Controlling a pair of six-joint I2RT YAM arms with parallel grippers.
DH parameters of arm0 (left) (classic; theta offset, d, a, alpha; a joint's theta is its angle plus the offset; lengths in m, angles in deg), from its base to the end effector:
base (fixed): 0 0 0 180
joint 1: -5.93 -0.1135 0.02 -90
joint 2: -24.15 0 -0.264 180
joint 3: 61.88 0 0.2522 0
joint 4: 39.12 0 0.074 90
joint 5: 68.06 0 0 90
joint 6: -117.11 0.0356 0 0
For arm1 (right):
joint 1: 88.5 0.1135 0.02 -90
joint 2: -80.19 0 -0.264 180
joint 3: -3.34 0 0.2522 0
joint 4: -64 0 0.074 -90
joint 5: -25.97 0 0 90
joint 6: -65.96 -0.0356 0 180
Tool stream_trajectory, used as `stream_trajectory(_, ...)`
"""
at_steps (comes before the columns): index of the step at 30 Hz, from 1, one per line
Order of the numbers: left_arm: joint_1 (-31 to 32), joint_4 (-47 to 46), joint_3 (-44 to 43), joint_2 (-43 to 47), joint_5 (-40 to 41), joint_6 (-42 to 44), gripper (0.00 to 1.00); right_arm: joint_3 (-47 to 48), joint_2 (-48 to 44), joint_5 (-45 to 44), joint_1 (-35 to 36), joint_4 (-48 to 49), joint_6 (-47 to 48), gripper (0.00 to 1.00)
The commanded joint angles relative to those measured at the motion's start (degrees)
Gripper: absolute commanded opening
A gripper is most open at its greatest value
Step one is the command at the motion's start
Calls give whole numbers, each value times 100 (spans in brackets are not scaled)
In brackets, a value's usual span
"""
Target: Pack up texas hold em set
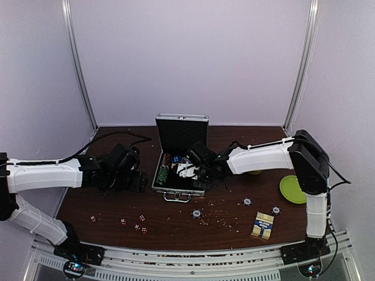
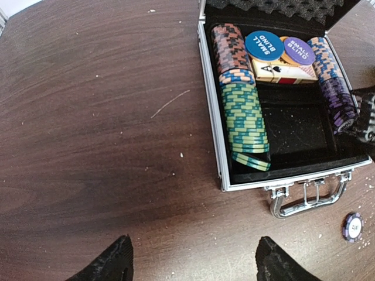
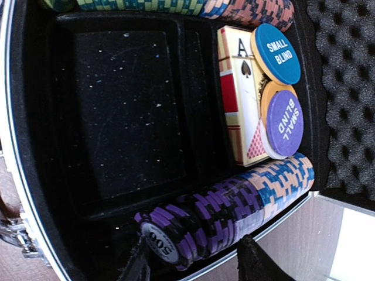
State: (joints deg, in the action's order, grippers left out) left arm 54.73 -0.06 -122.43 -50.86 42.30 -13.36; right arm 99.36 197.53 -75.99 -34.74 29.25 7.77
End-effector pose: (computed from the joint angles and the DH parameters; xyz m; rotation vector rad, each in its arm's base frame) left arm 0.1804 -0.1873 0.2192 0.0332 2.4405 -0.2528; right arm 0.2643 0.3480 0.1660 -1.6528 1.9044 -0.1128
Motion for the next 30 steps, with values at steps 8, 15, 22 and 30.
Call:
stream_trajectory(8,-43,-140,99,62,-24,-61,74,-138,-9,-432,26,356,9,54)
stream_trajectory(15,-43,-114,96,56,-41,-43,74,-86,94,-491,-2,395,-13,55)
stream_trajectory(22,-45,-146,121,56,-61,-56,74,-106,58,-130,-5,227,109,61)
stream_trajectory(30,-44,-199,143,52,-85,-50,74,140,314,-598,-37,152,39,68)
